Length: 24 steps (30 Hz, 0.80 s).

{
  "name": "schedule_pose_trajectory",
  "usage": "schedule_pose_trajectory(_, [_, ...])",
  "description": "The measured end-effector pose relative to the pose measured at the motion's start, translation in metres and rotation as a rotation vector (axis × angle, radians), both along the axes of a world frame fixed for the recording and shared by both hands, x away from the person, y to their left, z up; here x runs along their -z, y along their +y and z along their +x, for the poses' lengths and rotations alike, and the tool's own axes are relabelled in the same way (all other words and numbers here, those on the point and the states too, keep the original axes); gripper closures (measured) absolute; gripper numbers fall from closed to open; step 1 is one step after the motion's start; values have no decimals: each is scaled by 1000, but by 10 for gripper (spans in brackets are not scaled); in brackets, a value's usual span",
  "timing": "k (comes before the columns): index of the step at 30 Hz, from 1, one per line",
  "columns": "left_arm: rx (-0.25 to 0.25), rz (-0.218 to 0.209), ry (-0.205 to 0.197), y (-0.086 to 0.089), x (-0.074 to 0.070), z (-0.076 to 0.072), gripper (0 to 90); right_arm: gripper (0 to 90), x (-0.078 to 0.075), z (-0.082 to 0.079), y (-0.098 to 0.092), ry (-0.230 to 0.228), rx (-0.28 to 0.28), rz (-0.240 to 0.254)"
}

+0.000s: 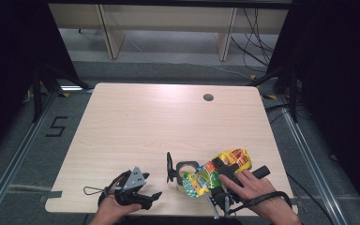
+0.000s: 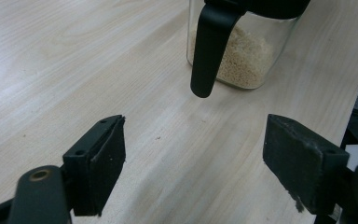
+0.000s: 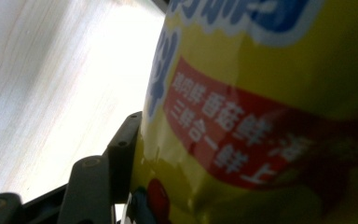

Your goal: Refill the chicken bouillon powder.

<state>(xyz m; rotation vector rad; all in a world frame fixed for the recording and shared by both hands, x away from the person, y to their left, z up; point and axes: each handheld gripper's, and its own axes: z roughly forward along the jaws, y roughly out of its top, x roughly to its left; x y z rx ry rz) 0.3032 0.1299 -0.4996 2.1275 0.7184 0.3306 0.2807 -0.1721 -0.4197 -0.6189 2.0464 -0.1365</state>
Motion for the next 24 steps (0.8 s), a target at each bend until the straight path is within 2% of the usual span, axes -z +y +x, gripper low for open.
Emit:
schedule_pose_trajectory(2, [0, -5, -1, 0, 0, 1, 208, 421, 0, 0, 3, -5, -12, -15])
schedule_pose_trajectory(5, [-1, -28, -2, -2, 0, -1, 207, 422, 0, 0, 3, -1, -16, -10])
schedule_pose_trajectory(9, [9, 0, -2, -1, -1, -1, 208, 422, 0, 0, 1, 1, -10, -12])
schedule_pose_trajectory(13, [2, -16, -1, -1, 0, -1, 208, 422, 2, 0, 2, 7, 1, -14])
schedule_pose_trajectory(14, [2, -10, -4, -1, 0, -1, 208, 422, 2, -1, 1, 8, 10, -7])
schedule_pose_trajectory(15, [9, -9, -1, -1, 0, -1, 208, 422, 1, 2, 2, 5, -22, -18])
schedule_pose_trajectory(17, [12, -6, -12, -1, -1, 0, 208, 422, 1, 1, 0, 2, -1, -8])
schedule_pose_trajectory(22, [14, 9, -6, 0, 0, 0, 208, 422, 0, 2, 1, 3, -8, -10])
schedule_pose_trajectory(23, [2, -7, 3, -2, 0, 0, 208, 422, 3, 0, 4, -19, 14, -36])
schedule_pose_trajectory(24, [5, 7, 2, -1, 0, 0, 208, 422, 1, -1, 6, -33, 14, -56])
